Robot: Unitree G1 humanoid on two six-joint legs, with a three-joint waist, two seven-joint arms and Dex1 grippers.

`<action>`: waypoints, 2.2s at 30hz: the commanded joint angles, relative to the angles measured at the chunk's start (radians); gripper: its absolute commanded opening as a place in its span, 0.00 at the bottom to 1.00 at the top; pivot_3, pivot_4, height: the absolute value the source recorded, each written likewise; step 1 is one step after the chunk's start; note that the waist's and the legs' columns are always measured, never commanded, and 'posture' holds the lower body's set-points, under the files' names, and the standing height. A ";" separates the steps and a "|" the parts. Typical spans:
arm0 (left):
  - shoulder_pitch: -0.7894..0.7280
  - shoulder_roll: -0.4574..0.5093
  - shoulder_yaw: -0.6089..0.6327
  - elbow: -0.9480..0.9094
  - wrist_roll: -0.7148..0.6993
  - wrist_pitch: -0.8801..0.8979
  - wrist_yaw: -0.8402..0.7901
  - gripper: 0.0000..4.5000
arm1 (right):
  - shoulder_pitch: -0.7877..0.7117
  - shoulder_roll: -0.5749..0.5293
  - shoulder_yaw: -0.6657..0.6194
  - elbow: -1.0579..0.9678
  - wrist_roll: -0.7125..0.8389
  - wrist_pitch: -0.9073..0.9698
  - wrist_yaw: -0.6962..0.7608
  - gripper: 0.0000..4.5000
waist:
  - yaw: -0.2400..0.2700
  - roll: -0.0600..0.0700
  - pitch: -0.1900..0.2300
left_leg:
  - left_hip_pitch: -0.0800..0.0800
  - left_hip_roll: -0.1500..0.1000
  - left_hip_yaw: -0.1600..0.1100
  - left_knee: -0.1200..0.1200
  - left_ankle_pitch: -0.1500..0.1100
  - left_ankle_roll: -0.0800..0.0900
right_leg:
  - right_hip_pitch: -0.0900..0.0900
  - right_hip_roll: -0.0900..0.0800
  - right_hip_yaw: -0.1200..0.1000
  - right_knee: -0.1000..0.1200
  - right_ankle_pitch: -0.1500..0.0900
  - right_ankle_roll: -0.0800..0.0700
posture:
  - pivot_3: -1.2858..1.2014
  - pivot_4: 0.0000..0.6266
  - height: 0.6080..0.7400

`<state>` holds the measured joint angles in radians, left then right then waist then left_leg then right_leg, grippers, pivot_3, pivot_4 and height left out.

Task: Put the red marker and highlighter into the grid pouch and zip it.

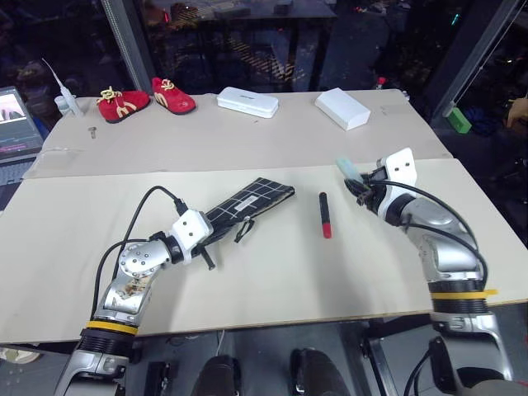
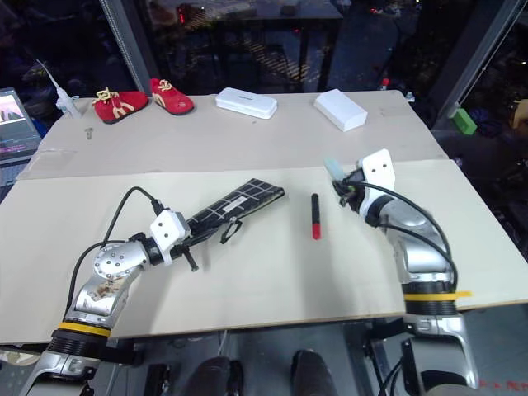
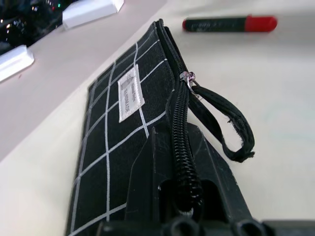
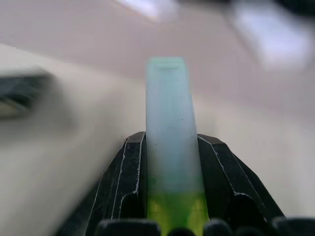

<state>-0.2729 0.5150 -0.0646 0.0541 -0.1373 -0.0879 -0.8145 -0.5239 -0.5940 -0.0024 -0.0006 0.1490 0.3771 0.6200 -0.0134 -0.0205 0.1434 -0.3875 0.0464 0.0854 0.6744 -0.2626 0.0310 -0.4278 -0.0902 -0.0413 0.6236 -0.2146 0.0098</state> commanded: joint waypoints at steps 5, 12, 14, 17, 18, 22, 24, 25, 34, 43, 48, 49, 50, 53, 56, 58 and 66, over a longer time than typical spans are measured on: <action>-0.008 0.014 0.022 -0.048 -0.030 0.000 -0.015 0.00 | 0.026 -0.112 0.216 -0.076 -0.178 -0.215 0.182 0.24 | 0.001 0.000 0.000 | 0.000 -0.001 0.001 0.001 0.000 0.000 | 0.000 -0.001 0.001 0.000 0.000 0.000 | 0.52 0.24 1.00; 0.001 0.006 0.010 -0.059 -0.024 0.002 -0.011 0.00 | -0.079 -0.052 0.251 0.036 -0.239 -0.272 0.166 0.24 | 0.000 0.000 0.000 | 0.001 0.000 0.001 0.001 0.000 0.000 | 0.000 0.001 0.001 0.000 0.000 -0.001 | 0.52 0.24 1.00; 0.001 0.006 0.009 -0.060 -0.024 0.002 -0.011 0.00 | -0.085 -0.045 0.248 0.047 -0.241 -0.277 0.172 0.24 | 0.003 0.000 0.000 | 0.001 0.000 0.001 0.001 0.000 0.000 | 0.000 0.001 0.000 0.000 0.000 -0.001 | 0.52 0.24 1.00; -0.002 0.009 0.012 -0.057 -0.024 0.002 -0.012 0.00 | -0.086 -0.055 0.225 0.046 -0.221 -0.280 0.205 0.24 | 0.008 0.000 0.000 | -0.001 -0.001 0.002 0.001 0.000 0.000 | 0.000 0.000 0.000 0.000 0.000 -0.001 | 0.52 0.24 1.00; -0.003 0.009 0.013 -0.056 -0.025 0.003 -0.012 0.00 | -0.090 -0.058 0.224 0.053 -0.227 -0.284 0.207 0.24 | 0.008 0.000 0.000 | -0.001 -0.001 0.002 0.001 0.000 0.000 | 0.000 0.000 0.000 0.000 0.000 -0.001 | 0.52 0.24 1.00; -0.003 0.010 0.012 -0.057 -0.025 0.002 -0.014 0.00 | -0.110 -0.051 0.250 0.094 -0.275 -0.310 0.197 0.24 | 0.007 0.000 0.000 | 0.000 -0.001 0.002 0.002 0.000 0.000 | 0.000 -0.001 0.000 0.000 0.000 -0.001 | 0.52 0.24 1.00; -0.004 0.008 0.008 -0.059 -0.025 0.004 -0.016 0.00 | -0.122 -0.034 0.268 0.108 -0.294 -0.323 0.194 0.24 | 0.007 0.000 0.000 | 0.000 -0.001 0.002 0.001 0.000 0.000 | 0.000 0.000 0.000 0.000 0.000 -0.001 | 0.52 0.24 1.00; -0.005 0.009 0.007 -0.058 -0.025 0.003 -0.018 0.00 | -0.132 -0.022 0.280 0.114 -0.307 -0.331 0.191 0.24 | 0.006 0.000 0.000 | 0.001 -0.001 0.002 0.001 0.000 0.000 | 0.000 0.000 0.000 0.000 0.000 -0.001 | 0.52 0.24 1.00; -0.017 0.010 0.002 -0.044 -0.031 -0.003 -0.045 0.00 | -0.220 0.076 0.407 0.176 -0.419 -0.436 0.206 0.24 | -0.001 0.000 0.000 | 0.000 -0.001 0.002 0.001 0.000 0.000 | 0.000 0.000 0.000 0.001 0.000 -0.001 | 0.52 0.24 1.00; -0.026 0.000 -0.001 -0.036 -0.039 -0.006 -0.068 0.00 | -0.313 0.189 0.557 0.338 -0.562 -0.688 0.166 0.24 | -0.002 0.000 0.000 | 0.000 -0.001 0.003 0.001 0.000 0.000 | 0.000 0.001 0.000 0.001 0.000 -0.001 | 0.52 0.24 1.00; -0.022 -0.007 0.000 -0.040 -0.043 -0.006 -0.071 0.00 | -0.383 0.244 0.555 0.484 -0.601 -0.801 0.074 0.24 | -0.002 0.000 0.000 | 0.001 -0.001 0.004 0.001 0.000 0.000 | 0.000 0.000 0.000 0.002 0.000 -0.001 | 0.52 0.24 1.00; -0.021 -0.008 0.000 -0.042 -0.042 -0.006 -0.070 0.00 | -0.390 0.248 0.543 0.499 -0.597 -0.808 0.064 0.24 | -0.002 0.000 0.000 | 0.001 -0.001 0.005 0.001 0.000 0.000 | 0.000 0.000 0.000 0.002 0.000 -0.001 | 0.52 0.24 1.00; -0.018 -0.009 0.001 -0.044 -0.041 -0.005 -0.069 0.00 | -0.388 0.247 0.526 0.497 -0.571 -0.802 0.081 0.24 | -0.001 0.000 0.000 | 0.001 -0.001 0.005 0.001 0.000 0.000 | -0.001 0.000 0.000 0.002 0.000 -0.001 | 0.52 0.24 1.00; -0.009 -0.009 0.004 -0.049 -0.040 -0.004 -0.065 0.00 | -0.381 0.232 0.490 0.490 -0.531 -0.784 0.104 0.59 | 0.001 0.001 0.001 | 0.000 0.000 0.006 0.001 0.000 -0.001 | -0.001 0.000 -0.001 0.002 0.000 -0.001 | 0.52 0.24 1.00; 0.001 -0.008 0.008 -0.052 -0.038 -0.003 -0.059 0.00 | -0.371 0.179 0.417 0.486 -0.451 -0.774 0.139 0.73 | 0.002 0.001 0.001 | 0.000 0.000 0.005 0.001 0.000 -0.001 | 0.000 -0.001 0.000 0.002 0.000 -0.001 | 0.52 0.24 1.00; 0.004 -0.009 0.008 -0.056 -0.036 -0.001 -0.054 0.00 | -0.346 0.141 0.368 0.455 -0.363 -0.747 0.205 0.73 | 0.003 0.001 0.001 | 0.000 0.000 0.005 0.002 0.000 -0.001 | 0.000 -0.001 0.000 0.001 0.000 -0.001 | 0.52 0.24 1.00; 0.015 -0.009 0.015 -0.065 -0.034 0.004 -0.033 0.00 | -0.174 -0.042 0.086 0.126 0.191 -0.149 0.532 0.73 | 0.001 0.001 0.001 | 0.001 0.001 0.000 0.001 0.000 0.000 | 0.001 -0.001 -0.001 0.001 0.000 -0.001 | 0.52 0.24 1.00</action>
<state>-0.2575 0.5052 -0.0612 0.0278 -0.1593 -0.0829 -0.8549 -0.6813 -0.6307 0.1607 0.1981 0.2364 0.1360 1.1408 -0.0126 -0.0199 0.1441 -0.3861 0.0481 0.0858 0.6755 -0.2628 0.0314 -0.4268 -0.0907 -0.0410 0.6246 -0.2140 0.0082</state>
